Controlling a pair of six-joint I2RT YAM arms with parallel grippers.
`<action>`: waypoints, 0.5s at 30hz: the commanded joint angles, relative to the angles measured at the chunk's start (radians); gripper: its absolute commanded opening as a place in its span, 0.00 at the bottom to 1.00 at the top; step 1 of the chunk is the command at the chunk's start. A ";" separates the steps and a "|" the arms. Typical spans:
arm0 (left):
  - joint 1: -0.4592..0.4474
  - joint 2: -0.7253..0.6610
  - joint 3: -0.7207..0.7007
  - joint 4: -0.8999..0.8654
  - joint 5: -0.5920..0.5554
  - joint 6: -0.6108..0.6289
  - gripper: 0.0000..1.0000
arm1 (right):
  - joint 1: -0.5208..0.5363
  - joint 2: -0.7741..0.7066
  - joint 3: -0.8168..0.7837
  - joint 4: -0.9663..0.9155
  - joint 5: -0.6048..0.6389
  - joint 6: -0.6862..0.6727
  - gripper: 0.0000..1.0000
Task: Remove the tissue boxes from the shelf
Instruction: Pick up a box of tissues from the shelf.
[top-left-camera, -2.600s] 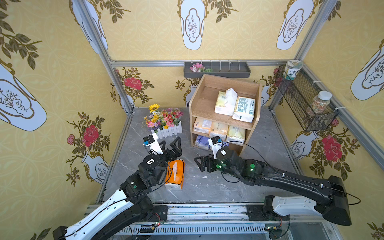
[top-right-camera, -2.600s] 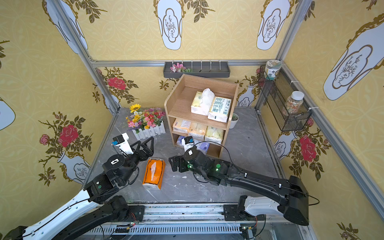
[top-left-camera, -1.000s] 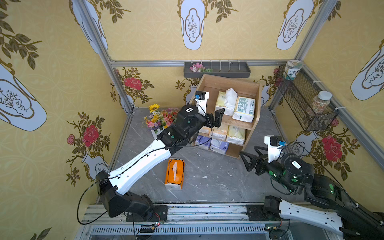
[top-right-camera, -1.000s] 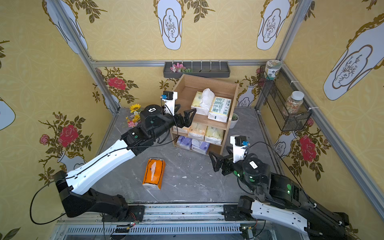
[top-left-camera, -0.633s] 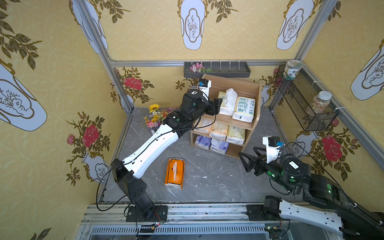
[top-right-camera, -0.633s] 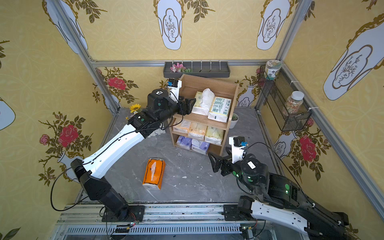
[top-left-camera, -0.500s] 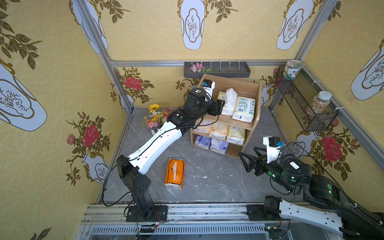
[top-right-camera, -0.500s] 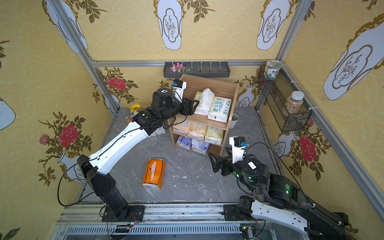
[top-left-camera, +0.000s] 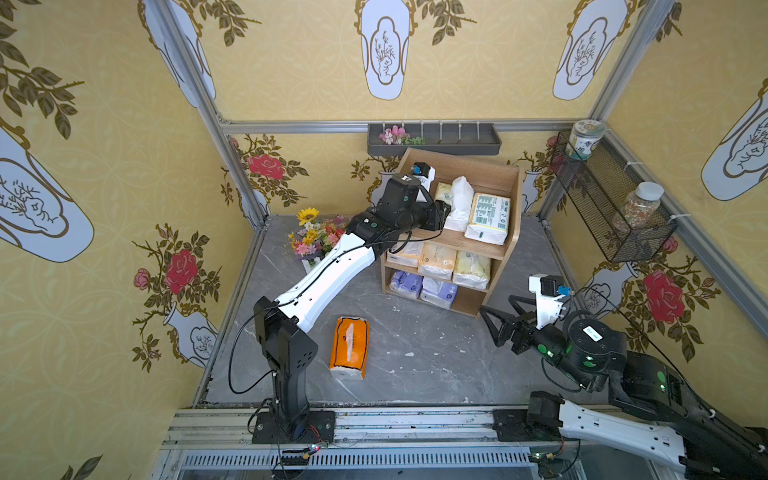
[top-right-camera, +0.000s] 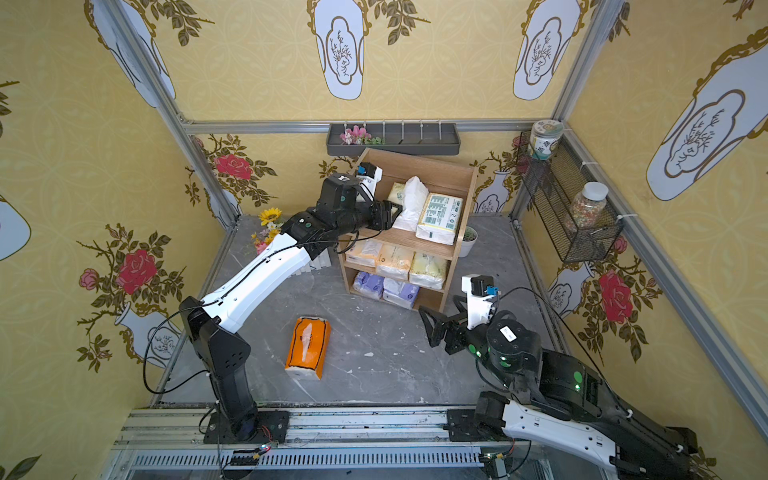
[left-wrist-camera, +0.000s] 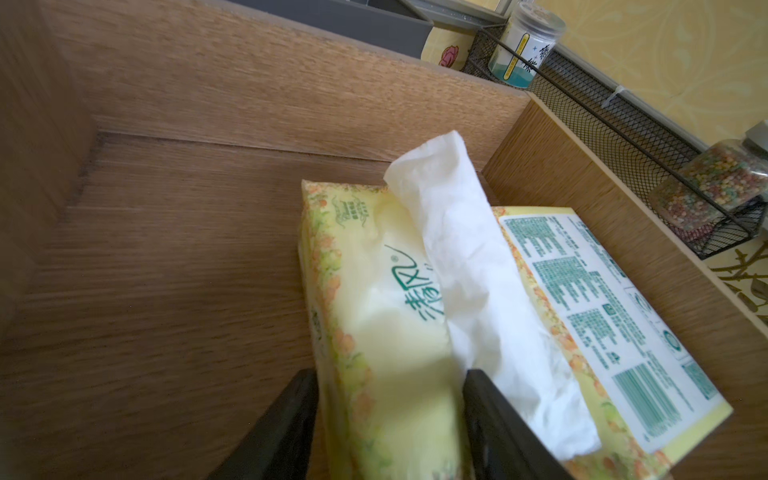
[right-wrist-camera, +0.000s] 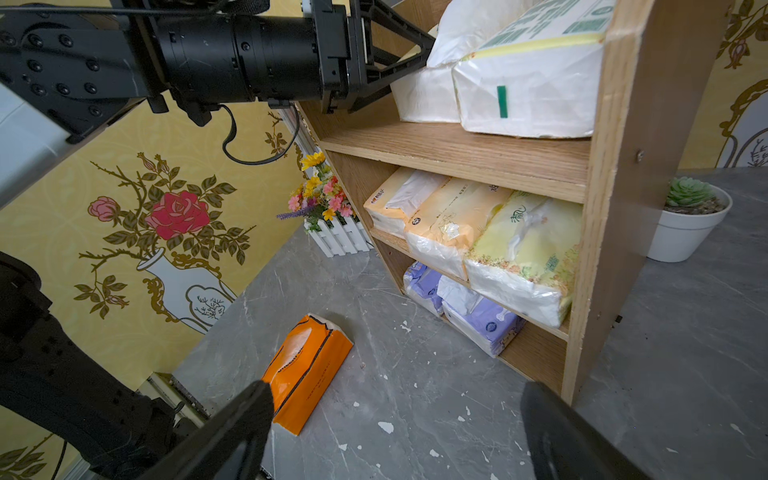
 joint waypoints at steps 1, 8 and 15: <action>0.000 0.013 -0.002 -0.029 0.032 0.003 0.53 | 0.001 -0.003 -0.001 0.039 0.002 0.005 0.97; 0.000 0.003 -0.028 -0.021 0.029 0.009 0.30 | 0.001 -0.001 -0.003 0.039 0.008 0.004 0.97; 0.000 -0.050 -0.075 0.040 0.011 0.006 0.09 | 0.001 0.010 0.000 0.038 0.010 0.003 0.97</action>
